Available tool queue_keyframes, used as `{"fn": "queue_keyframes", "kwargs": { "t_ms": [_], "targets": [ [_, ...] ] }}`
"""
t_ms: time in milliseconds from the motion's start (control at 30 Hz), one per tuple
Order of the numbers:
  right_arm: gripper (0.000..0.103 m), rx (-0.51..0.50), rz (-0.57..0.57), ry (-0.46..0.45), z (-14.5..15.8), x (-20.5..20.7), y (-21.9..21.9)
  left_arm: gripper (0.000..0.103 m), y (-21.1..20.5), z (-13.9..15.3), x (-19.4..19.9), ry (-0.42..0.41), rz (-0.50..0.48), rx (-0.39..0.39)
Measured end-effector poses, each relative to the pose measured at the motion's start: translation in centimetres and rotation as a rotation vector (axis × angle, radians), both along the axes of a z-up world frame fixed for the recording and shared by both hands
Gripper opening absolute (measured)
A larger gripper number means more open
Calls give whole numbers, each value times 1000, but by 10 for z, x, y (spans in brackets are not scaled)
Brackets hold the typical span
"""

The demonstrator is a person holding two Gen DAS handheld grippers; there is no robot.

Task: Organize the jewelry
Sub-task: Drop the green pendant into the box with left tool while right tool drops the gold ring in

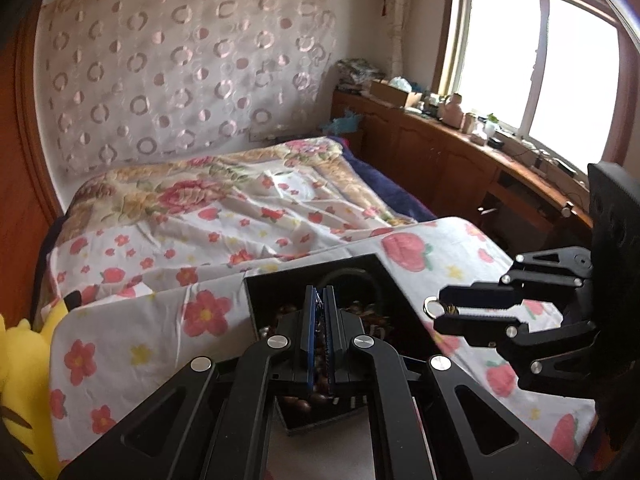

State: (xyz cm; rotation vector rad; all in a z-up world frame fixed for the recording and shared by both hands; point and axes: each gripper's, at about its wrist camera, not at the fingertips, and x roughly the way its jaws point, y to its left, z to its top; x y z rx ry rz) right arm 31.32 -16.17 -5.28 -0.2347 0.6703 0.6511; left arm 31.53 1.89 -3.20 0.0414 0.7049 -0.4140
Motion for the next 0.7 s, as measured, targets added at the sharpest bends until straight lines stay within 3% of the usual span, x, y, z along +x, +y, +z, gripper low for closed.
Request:
{"fn": "queue_keyframes", "kwargs": {
  "t_ms": [200,267,300,333,400,433,500,600,700],
  "targets": [
    [22,-8,-32,4,-9,16,8,5,6,-11,4,19,44,17],
    [34,-11,-45,1,-9,18,8,22,7,-12,1,18,56,23],
    [37,-8,-53,-2,-8,16,8,43,7,-11,-1,15,62,24],
    [40,-2,-57,-3,-7,14,6,55,8,-10,-7,2,80,29],
    [45,13,-67,-6,-5,9,3,62,8,-8,-17,-13,95,36],
    [48,19,-75,-11,-3,4,1,72,8,-7,-21,-17,105,36],
    [51,33,-91,-22,1,-6,-3,84,9,-4,-34,-32,129,38],
    [61,65,-136,-44,10,-28,-14,94,9,5,-63,-69,176,47],
    [74,93,-184,-70,20,-52,-26,96,10,17,-91,-106,224,57]
  ]
}}
